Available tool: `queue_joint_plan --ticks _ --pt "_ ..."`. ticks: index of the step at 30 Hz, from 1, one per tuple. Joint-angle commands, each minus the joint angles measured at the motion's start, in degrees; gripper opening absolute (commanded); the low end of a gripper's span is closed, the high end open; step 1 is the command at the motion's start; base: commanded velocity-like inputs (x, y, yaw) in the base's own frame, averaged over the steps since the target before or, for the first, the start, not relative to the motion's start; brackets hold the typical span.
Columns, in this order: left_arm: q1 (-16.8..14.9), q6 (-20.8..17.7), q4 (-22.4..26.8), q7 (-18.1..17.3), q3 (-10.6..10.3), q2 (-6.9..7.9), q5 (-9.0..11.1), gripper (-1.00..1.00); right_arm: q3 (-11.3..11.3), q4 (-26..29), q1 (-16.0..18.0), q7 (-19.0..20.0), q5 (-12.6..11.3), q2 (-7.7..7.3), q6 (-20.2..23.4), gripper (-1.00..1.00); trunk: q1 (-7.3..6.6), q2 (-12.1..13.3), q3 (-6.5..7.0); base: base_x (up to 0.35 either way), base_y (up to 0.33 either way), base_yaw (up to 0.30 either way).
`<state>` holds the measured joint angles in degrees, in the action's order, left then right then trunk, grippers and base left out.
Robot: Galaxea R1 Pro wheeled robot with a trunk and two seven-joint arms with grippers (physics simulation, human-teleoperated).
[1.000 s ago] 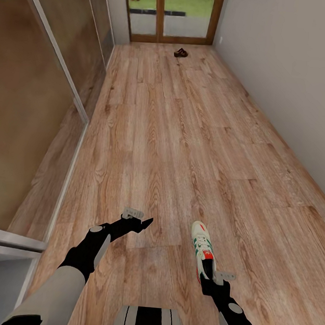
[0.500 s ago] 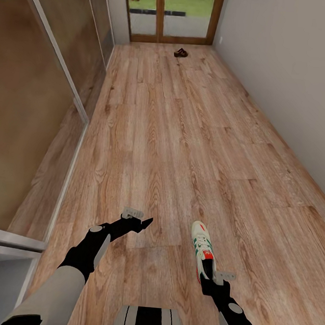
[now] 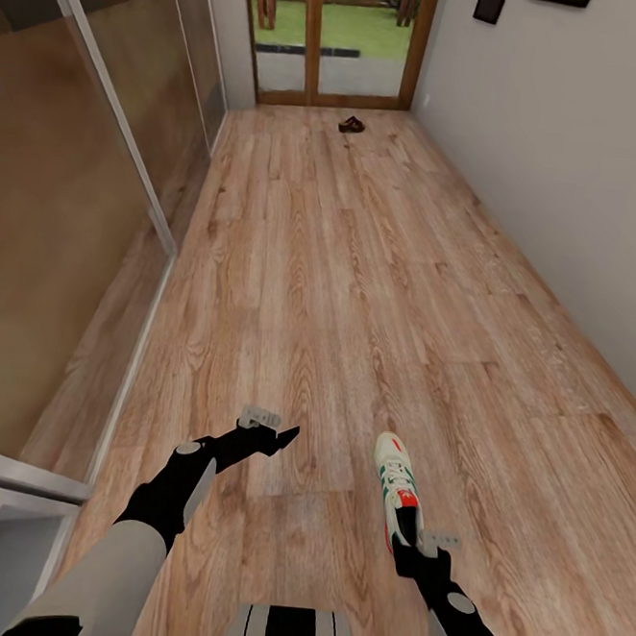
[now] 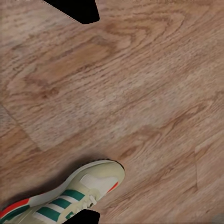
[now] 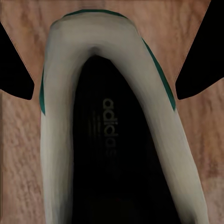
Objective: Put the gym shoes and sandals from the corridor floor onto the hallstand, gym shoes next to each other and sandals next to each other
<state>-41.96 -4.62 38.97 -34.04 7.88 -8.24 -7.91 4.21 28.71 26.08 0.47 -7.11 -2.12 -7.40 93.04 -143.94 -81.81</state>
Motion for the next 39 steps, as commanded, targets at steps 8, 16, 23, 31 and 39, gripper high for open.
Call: queue_joint_plan --ticks 8,16,23,31,39 --pt "0.21 -0.14 0.12 -0.63 0.93 0.46 -0.58 1.00 0.69 -0.06 0.02 0.06 -0.55 -0.07 -0.24 -1.00 -0.21 0.10 1.74 0.000 0.000 0.000" --pt "5.33 0.04 -0.07 -0.42 1.18 5.05 -0.61 1.00 0.80 -0.31 0.02 -0.10 -0.54 0.01 -0.41 -1.00 -0.42 0.20 3.51 0.000 0.000 0.000" --pt "14.90 7.74 -0.92 -0.18 4.52 8.97 -0.53 1.00 0.76 -0.47 -0.06 0.00 -0.47 -0.06 -0.95 -1.00 -0.60 0.30 5.53 0.000 0.000 -0.074" --pt "19.32 13.02 -1.00 -0.23 9.81 9.11 -0.72 1.00 0.77 -0.19 -0.06 0.05 -0.37 -0.18 -1.21 -1.00 -0.81 0.40 7.99 0.000 0.000 -0.098" --pt "21.38 14.16 -1.56 0.40 10.87 9.14 -0.58 1.00 0.87 -0.59 -0.19 -0.02 1.31 -0.76 -4.98 -1.00 -1.01 0.51 10.47 0.000 0.000 -0.020"
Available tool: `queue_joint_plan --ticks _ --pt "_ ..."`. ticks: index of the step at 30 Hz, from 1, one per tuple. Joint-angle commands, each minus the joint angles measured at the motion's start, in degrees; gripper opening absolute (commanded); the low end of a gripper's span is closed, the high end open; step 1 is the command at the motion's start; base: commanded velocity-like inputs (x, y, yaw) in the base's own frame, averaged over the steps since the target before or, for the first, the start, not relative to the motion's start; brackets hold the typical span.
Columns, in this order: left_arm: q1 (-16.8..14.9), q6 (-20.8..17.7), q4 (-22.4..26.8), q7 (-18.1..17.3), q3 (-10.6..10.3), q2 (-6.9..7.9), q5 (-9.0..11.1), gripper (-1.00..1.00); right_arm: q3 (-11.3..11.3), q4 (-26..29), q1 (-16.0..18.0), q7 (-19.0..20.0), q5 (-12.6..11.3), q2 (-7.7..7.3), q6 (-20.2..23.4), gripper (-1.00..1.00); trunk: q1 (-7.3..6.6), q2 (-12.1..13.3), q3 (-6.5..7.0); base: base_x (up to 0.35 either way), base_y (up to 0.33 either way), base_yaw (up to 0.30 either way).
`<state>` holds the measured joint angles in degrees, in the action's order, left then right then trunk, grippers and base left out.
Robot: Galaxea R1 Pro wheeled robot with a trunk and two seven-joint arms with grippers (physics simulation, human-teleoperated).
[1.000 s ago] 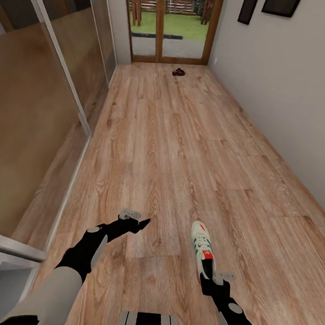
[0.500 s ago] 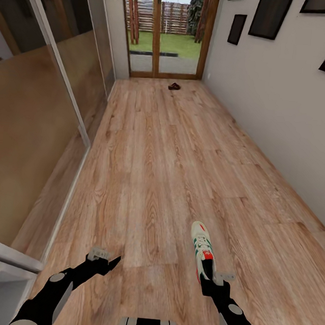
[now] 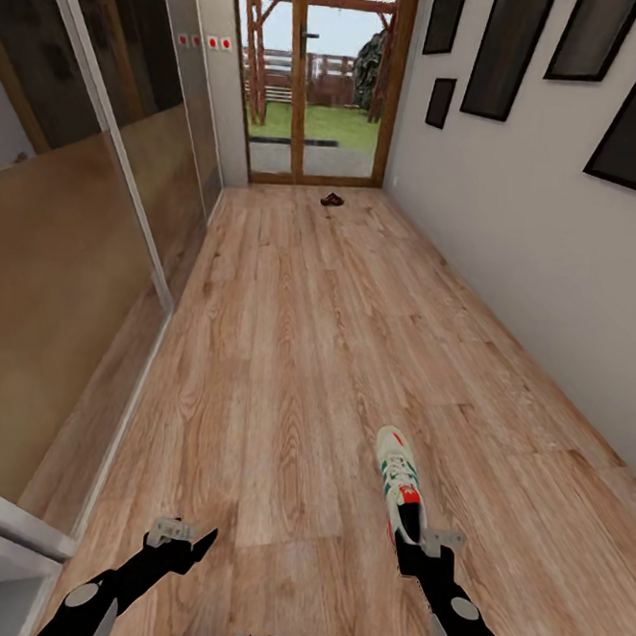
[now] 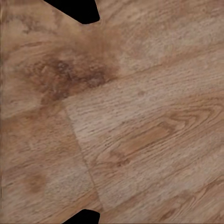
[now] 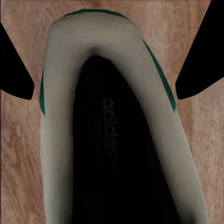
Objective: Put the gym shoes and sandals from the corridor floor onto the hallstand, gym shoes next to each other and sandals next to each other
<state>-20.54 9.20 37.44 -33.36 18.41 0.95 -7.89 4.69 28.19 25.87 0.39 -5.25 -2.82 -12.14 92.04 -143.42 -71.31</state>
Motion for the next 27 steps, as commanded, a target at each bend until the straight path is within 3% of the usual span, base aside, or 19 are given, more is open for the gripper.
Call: queue_joint_plan --ticks 1,5,10,11,16,27 --pt "0.09 0.39 -0.23 -0.01 0.65 -0.06 -0.59 1.00 0.37 -0.12 -0.10 0.06 -0.30 -0.40 -0.60 -1.00 -0.03 0.00 0.28 0.000 0.000 -0.003" --pt "0.54 1.43 -1.75 2.60 3.32 -0.07 -0.56 1.00 0.33 -0.80 -1.15 0.08 0.03 -1.23 -1.16 -1.00 -0.14 0.06 1.53 0.000 0.000 -0.001" --pt "0.66 2.85 -2.34 3.55 4.35 -0.29 -0.76 1.00 0.39 -3.48 -2.01 0.04 0.16 -1.52 -1.48 -1.00 -0.26 0.12 3.08 0.000 0.000 0.000" --pt "0.74 3.12 -2.70 3.74 4.49 -0.57 -0.87 1.00 0.36 -8.26 -2.18 0.08 0.17 -1.57 -4.98 -1.00 -0.29 0.14 3.39 0.000 0.000 0.000" --pt "0.77 3.28 -4.57 3.83 4.54 -0.72 -0.97 1.00 0.32 -17.64 -2.23 0.05 0.14 -1.63 -14.24 -1.00 -0.82 1.01 4.86 0.000 0.000 0.000" --pt "0.77 3.29 -5.84 3.83 4.55 -0.71 -0.95 1.00 0.32 -17.99 -2.23 -0.09 0.06 -1.60 -14.65 -1.00 -3.24 5.42 7.81 0.000 0.000 0.000"
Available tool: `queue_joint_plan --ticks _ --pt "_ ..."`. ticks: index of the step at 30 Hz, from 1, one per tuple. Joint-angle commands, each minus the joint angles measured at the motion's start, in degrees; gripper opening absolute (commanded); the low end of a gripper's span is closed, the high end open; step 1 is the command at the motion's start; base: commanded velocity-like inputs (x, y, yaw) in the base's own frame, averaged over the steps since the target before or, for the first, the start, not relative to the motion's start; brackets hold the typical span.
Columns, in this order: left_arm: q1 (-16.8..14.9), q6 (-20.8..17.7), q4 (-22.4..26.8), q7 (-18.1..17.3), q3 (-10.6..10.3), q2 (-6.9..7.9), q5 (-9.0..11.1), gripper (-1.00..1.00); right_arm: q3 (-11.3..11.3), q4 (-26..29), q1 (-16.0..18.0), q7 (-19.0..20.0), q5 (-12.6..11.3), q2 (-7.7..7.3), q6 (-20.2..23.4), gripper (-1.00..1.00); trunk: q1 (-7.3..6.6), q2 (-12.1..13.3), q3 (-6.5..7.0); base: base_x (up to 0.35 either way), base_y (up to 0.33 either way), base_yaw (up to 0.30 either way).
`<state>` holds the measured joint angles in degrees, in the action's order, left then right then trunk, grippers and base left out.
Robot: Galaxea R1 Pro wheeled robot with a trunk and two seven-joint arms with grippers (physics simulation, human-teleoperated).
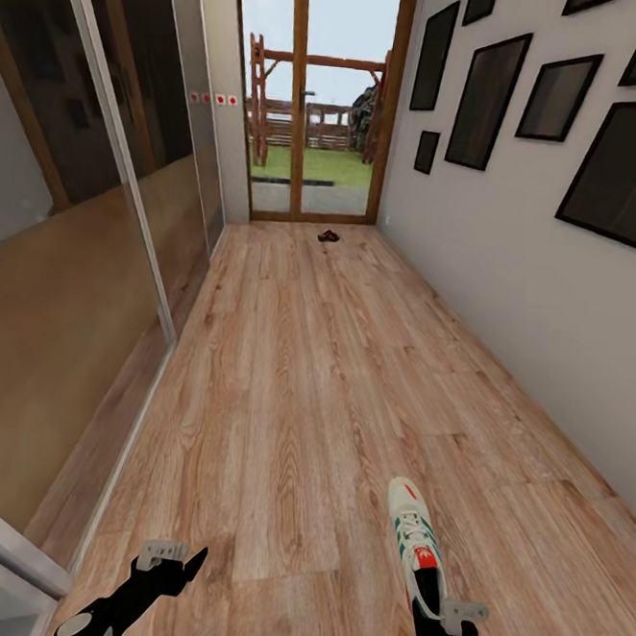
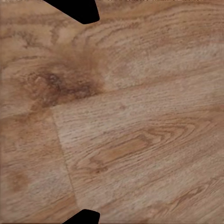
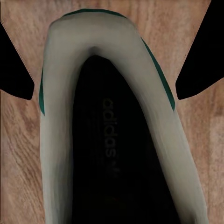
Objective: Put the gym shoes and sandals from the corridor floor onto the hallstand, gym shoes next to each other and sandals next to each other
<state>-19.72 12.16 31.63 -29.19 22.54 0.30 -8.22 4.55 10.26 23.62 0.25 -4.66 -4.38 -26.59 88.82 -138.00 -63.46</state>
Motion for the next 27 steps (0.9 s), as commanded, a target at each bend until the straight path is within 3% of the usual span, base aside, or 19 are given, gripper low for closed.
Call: queue_joint_plan --ticks 1,14,27 --pt "-0.05 0.34 -0.05 -0.34 0.45 -0.04 -0.60 1.00 0.46 -0.06 0.03 0.04 -0.52 -0.03 -0.20 -1.00 -0.23 0.40 0.23 0.000 0.000 0.000" --pt "-0.05 2.71 -0.16 -0.40 0.31 -0.12 -0.65 1.00 0.46 -0.15 0.03 0.10 -0.52 -0.03 -0.17 -1.00 -0.23 0.40 1.39 0.012 0.000 -0.037" --pt "-0.05 2.78 -0.17 -0.37 0.40 -0.12 -0.18 1.00 0.46 -0.15 0.03 0.14 -0.52 -0.01 -0.13 -1.00 -0.23 0.40 2.55 0.304 0.000 -0.066"
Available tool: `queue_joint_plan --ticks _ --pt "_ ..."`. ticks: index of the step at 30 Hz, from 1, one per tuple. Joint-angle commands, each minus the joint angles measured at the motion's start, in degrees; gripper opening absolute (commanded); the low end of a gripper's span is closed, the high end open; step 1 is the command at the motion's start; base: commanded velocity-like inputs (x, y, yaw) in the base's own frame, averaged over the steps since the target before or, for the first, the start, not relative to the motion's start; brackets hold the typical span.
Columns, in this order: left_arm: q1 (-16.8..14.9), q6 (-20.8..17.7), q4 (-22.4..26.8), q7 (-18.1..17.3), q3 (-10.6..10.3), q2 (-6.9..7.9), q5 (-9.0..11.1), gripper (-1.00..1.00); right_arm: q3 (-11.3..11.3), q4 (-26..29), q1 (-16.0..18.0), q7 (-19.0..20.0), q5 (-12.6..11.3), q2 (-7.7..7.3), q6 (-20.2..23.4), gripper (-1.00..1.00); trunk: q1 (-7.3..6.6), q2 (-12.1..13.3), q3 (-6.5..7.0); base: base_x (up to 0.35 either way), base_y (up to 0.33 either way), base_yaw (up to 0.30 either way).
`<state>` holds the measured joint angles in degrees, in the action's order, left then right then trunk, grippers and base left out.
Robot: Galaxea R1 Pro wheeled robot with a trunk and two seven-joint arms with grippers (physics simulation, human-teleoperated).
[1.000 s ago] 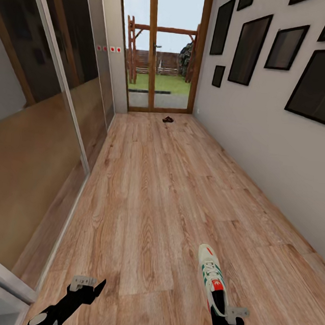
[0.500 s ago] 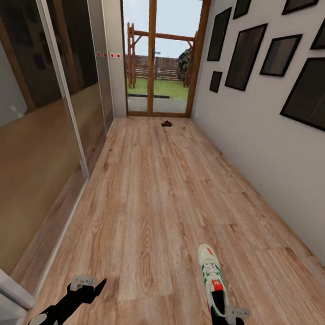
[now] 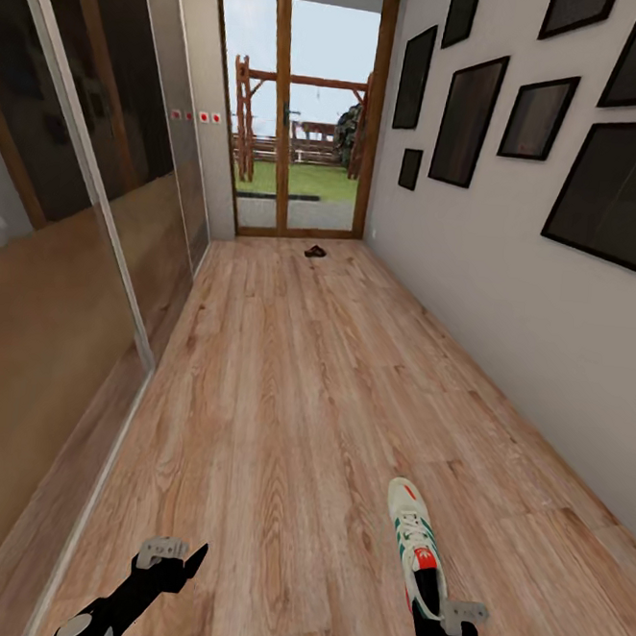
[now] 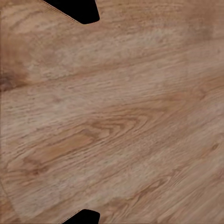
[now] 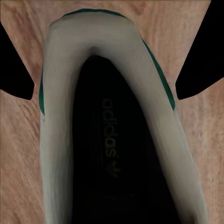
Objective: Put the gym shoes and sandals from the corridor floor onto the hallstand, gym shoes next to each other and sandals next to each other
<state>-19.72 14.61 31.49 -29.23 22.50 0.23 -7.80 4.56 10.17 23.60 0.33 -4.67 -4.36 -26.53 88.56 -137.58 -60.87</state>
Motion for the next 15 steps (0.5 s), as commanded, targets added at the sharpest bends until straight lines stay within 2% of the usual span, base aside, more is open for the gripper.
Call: queue_joint_plan --ticks 1,15 --pt "-0.05 0.33 -0.03 -0.32 0.44 -0.05 -0.59 1.00 0.45 -0.06 0.04 0.08 -0.51 -0.03 -0.19 -1.00 0.03 -0.02 0.04 0.338 0.000 -0.067" --pt "-0.05 0.33 -0.12 -0.31 0.52 -0.05 -0.47 1.00 0.45 -0.06 0.04 0.13 -0.43 -0.03 -0.19 -1.00 0.03 -0.02 1.29 0.338 0.000 -0.057"
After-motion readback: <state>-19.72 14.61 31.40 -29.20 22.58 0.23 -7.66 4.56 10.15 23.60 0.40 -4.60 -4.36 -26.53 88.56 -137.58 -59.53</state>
